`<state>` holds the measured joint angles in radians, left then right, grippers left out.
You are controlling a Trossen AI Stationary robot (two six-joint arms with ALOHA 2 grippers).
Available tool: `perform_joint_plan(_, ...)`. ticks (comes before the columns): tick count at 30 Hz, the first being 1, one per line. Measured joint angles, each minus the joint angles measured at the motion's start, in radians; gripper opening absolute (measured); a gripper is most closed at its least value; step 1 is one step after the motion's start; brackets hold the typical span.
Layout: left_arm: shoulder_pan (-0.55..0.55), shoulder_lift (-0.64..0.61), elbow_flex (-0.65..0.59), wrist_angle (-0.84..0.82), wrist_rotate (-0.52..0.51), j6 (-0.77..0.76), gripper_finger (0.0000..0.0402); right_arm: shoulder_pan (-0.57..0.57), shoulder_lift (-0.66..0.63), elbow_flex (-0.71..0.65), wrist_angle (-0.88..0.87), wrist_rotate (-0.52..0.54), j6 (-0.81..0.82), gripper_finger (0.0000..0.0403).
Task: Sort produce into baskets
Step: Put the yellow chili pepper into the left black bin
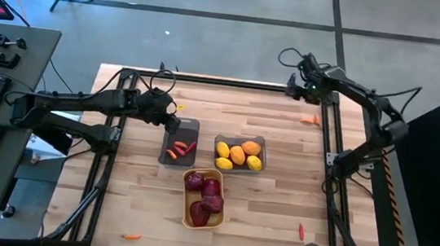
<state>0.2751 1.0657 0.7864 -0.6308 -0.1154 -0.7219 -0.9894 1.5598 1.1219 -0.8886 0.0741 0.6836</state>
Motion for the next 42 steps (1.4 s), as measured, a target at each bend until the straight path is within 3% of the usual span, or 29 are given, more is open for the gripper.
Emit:
perform_joint_plan(5, -0.001, 0.000, 0.000, 0.000, -0.002, 0.000, 0.0168, -0.020, -0.001, -0.049, 0.015, 0.049, 0.148, 0.0176)
perform_joint_plan(13, -0.001, 0.000, 0.000, 0.000, -0.025, 0.043, 0.0168, 0.021, -0.002, -0.238, 0.096, 0.071, 0.617, 0.0157)
perform_joint_plan(20, -0.001, 0.000, 0.000, 0.000, -0.026, 0.036, 0.0168, 0.052, -0.002, -0.356, 0.234, 0.083, 0.812, 0.0156)
perform_joint_plan(30, -0.001, 0.000, 0.000, 0.001, -0.112, 0.043, 0.0168, 0.044, -0.006, -0.375, 0.267, 0.131, 0.830, 0.0147)
perform_joint_plan(33, -0.001, 0.000, 0.000, 0.002, -0.133, 0.044, 0.0168, 0.035, -0.005, -0.376, 0.261, 0.133, 0.802, 0.0114)
perform_joint_plan(38, -0.001, 0.000, 0.000, 0.009, -0.130, 0.068, 0.0168, 0.037, -0.004, -0.378, 0.268, 0.161, 0.727, 0.0018)
perform_joint_plan(42, -0.001, -0.023, 0.001, 0.019, -0.045, 0.121, 0.0168, 0.065, -0.002, -0.376, 0.308, 0.169, 0.638, 0.0013)
